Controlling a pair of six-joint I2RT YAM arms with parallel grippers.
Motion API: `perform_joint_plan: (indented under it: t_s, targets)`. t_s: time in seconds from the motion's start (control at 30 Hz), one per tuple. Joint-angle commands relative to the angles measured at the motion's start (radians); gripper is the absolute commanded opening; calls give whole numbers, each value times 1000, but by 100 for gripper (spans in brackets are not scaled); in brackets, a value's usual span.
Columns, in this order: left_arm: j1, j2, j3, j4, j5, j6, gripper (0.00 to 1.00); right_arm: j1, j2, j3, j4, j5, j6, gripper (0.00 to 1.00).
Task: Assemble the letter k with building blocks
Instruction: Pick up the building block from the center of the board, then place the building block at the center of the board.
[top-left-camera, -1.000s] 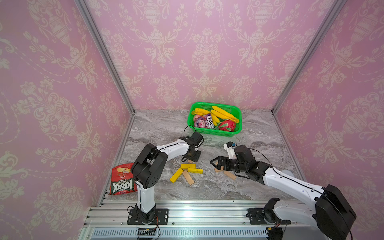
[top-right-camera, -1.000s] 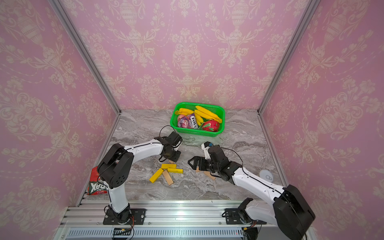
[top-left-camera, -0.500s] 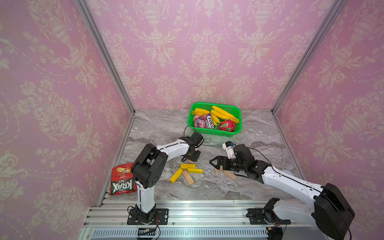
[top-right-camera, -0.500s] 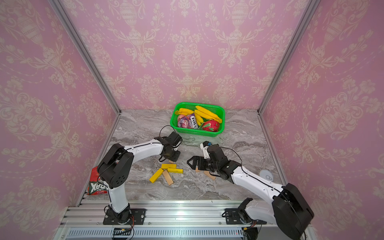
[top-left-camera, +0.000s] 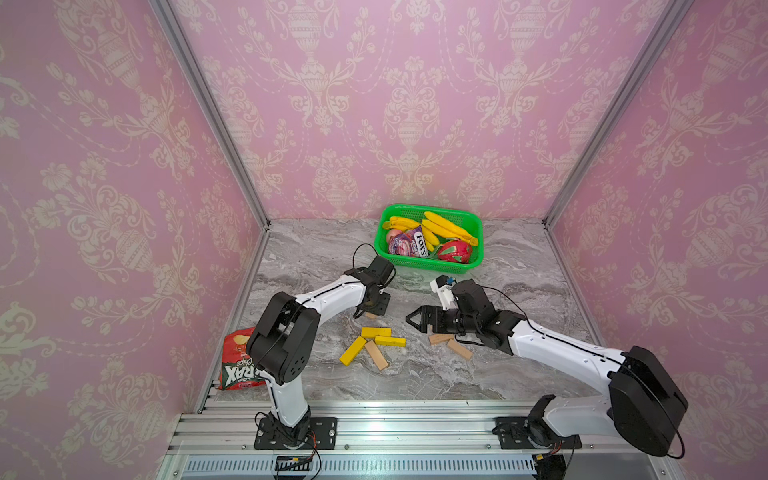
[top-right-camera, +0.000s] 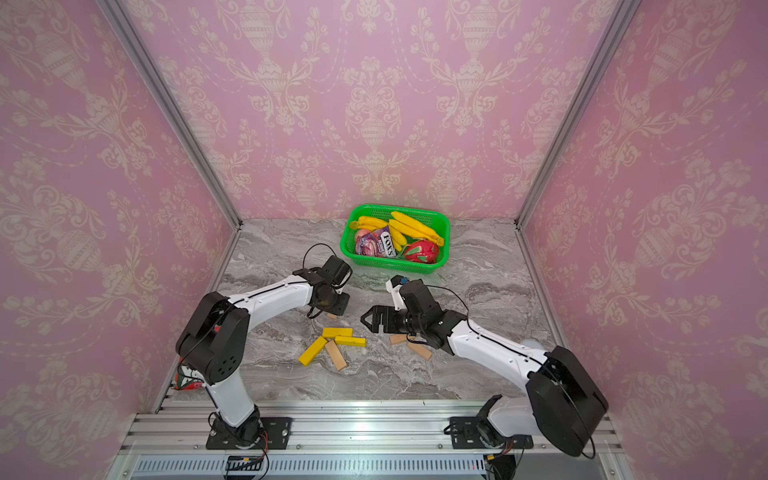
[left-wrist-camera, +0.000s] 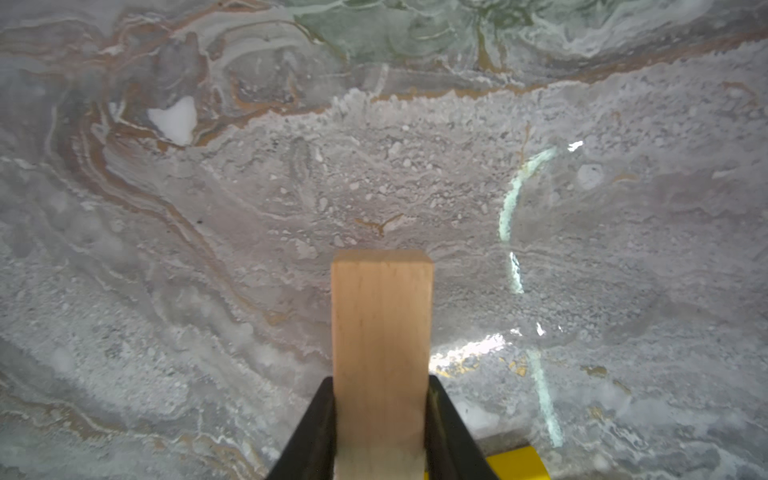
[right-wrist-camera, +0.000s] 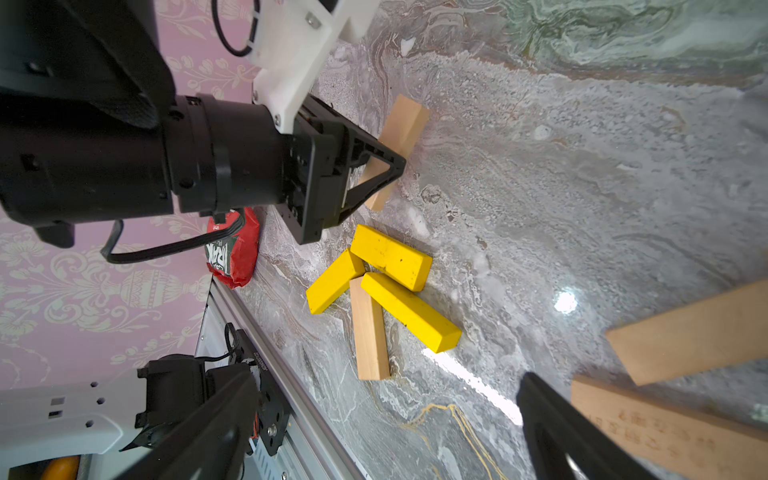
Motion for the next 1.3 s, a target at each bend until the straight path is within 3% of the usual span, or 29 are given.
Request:
perform_joint_plan:
  t_s: [0.0,0.5,1.27]
  targets:
    - [56,-51,-32,-12,25,-34,8,16,35,45,21,3,1,100]
    - [207,-48,-44,-39,42,-23,10,58,214,146,167,30,86,100]
    - [241,52,-8,18,-6,-97,8,78,277,147,240,96,158,100]
